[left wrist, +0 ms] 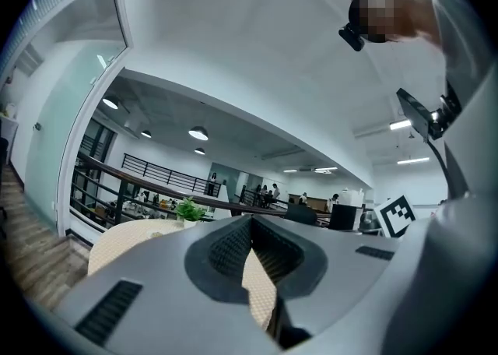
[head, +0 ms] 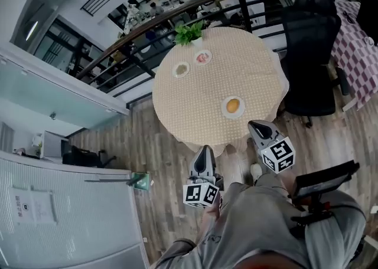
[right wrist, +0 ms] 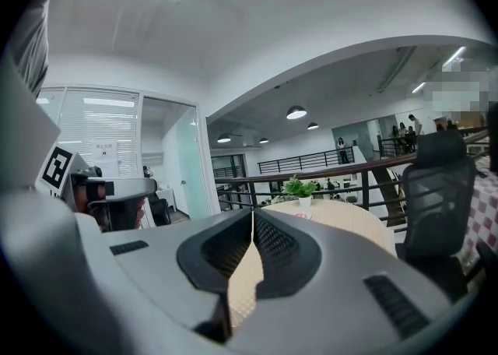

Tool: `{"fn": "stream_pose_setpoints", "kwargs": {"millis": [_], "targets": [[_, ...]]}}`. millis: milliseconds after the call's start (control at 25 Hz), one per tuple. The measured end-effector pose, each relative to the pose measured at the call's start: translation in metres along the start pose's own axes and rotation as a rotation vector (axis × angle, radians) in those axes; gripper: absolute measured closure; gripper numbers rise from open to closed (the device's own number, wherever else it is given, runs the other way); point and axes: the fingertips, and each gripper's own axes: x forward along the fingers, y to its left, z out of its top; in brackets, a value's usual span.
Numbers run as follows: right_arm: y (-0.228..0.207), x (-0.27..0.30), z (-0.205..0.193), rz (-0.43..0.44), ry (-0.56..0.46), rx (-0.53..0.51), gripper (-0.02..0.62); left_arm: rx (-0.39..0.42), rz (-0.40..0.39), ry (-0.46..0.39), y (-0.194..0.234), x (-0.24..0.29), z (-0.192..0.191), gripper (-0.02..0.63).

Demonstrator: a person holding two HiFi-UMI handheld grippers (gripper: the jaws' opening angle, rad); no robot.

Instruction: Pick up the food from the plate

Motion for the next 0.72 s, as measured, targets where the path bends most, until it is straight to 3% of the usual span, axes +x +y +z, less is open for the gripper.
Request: {"fn": "stream_pose_setpoints", "kwargs": {"millis": [240, 720], "targets": [[-0.015, 0.019, 0.023, -0.008, -0.017, -0.008, 0.575, 0.033, -0.027, -0.012, -0.003, 0.03, 0.012, 0.595], [0.005, 0.02, 0.073, -0.064, -0.142, -0.048, 0.575, 0.13, -0.132, -0.088, 0.002, 0.055, 0.059, 0.595]]}}
